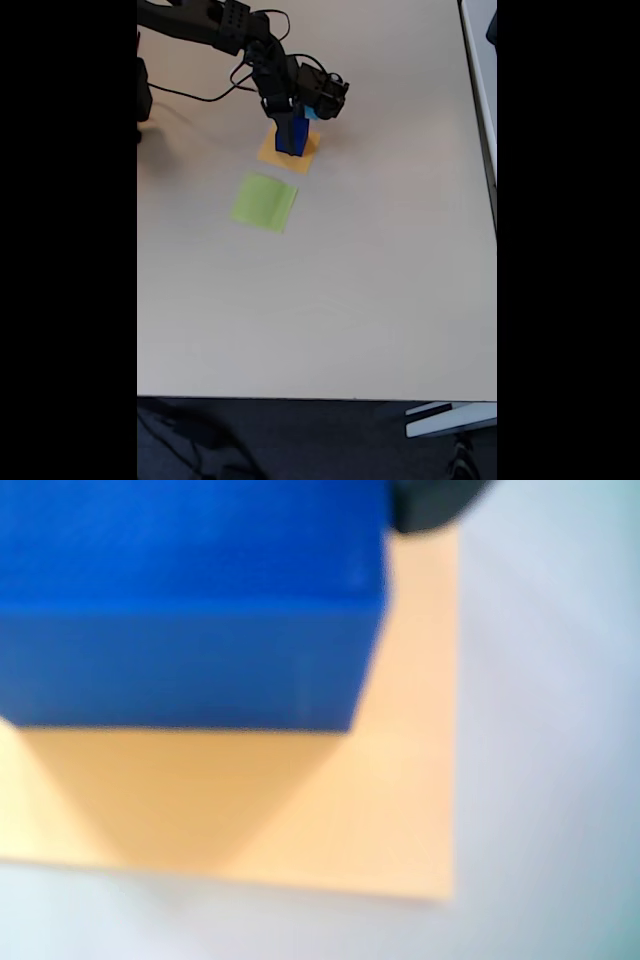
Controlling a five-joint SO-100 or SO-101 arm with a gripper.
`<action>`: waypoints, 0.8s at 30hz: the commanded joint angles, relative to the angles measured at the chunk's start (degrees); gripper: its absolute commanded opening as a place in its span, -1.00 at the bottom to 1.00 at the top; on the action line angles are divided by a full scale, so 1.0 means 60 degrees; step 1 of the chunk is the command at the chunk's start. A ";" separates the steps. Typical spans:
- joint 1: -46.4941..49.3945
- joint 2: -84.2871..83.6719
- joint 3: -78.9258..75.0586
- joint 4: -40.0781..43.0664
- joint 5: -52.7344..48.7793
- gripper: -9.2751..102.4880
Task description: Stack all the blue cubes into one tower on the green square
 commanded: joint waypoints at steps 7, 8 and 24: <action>-0.0088 0.0073 0.0000 -0.0132 -0.0059 -0.17; -0.0088 0.0073 0.0029 -0.0132 -0.0073 -0.18; -0.0161 0.0000 0.0190 -0.0103 0.0190 -0.62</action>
